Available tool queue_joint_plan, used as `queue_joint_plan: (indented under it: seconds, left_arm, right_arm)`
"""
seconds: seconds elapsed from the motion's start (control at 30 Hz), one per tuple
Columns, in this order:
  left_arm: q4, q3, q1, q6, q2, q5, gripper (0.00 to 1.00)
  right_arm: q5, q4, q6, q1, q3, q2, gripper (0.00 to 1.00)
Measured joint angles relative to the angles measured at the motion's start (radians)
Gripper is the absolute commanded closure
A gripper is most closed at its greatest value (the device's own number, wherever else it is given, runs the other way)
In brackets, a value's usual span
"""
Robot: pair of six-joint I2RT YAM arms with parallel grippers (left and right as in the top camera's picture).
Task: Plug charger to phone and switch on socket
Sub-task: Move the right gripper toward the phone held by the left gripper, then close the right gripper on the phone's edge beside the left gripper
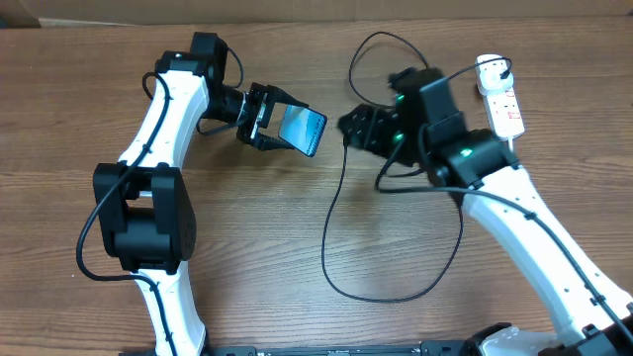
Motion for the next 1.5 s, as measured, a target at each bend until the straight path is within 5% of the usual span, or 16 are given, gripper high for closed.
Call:
queue_joint_plan:
  seconds: [0.27,0.83,1.5]
  left_arm:
    - [0.0,0.0,0.006,-0.03,0.0,0.121,0.96]
    - [-0.008,0.0,0.006,-0.08,0.0,0.372,0.96]
    - [-0.007,0.0,0.006,-0.115,0.0,0.134,0.96]
  right_arm:
    - [0.02,-0.085,0.0,-0.118,0.01,0.0,0.32]
    - [0.026,-0.098,-0.002,-0.124,0.01,0.0,0.31]
    - [-0.107,-0.074,-0.242,-0.089,0.066,0.0,0.26]
